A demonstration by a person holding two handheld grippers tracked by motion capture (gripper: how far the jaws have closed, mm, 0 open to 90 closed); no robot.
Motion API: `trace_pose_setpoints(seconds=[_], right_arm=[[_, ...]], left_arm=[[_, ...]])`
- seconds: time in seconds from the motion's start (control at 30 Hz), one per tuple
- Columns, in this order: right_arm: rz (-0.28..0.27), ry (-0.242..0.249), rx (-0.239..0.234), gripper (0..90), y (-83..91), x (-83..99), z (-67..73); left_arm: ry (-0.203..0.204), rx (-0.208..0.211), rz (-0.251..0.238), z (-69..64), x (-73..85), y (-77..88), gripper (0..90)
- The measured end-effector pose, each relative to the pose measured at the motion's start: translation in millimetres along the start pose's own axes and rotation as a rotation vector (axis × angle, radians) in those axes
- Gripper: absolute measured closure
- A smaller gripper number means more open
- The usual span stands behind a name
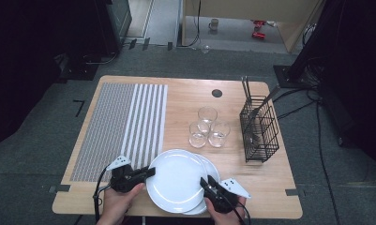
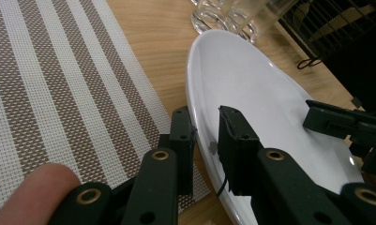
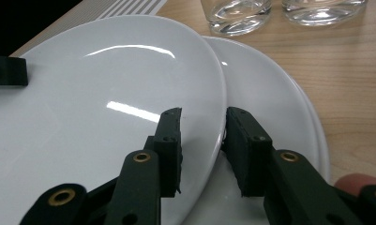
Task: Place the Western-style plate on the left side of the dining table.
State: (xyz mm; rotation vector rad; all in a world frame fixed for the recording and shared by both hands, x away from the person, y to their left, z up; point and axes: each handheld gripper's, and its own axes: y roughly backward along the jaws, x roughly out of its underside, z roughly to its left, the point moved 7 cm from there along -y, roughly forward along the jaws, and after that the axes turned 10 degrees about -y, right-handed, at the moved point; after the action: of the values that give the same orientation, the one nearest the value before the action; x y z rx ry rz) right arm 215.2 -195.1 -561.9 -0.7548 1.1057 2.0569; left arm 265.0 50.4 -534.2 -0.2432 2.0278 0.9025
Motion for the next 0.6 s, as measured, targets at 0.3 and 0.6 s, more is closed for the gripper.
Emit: trace_pose_setpoints(seconds=[0.3, 0.6], right_arm=[[0.006, 0.031, -0.022, 58.7, -2.1, 0.7, 4.2], [0.012, 0.005, -0.047, 58.6, 2.4, 0.2, 5.4]], left_arm=[[0.044, 0.023, -0.017, 5.8, -0.6, 2.2, 79.9], [0.057, 0.007, -0.031, 12.7, -2.3, 8.6, 80.0]])
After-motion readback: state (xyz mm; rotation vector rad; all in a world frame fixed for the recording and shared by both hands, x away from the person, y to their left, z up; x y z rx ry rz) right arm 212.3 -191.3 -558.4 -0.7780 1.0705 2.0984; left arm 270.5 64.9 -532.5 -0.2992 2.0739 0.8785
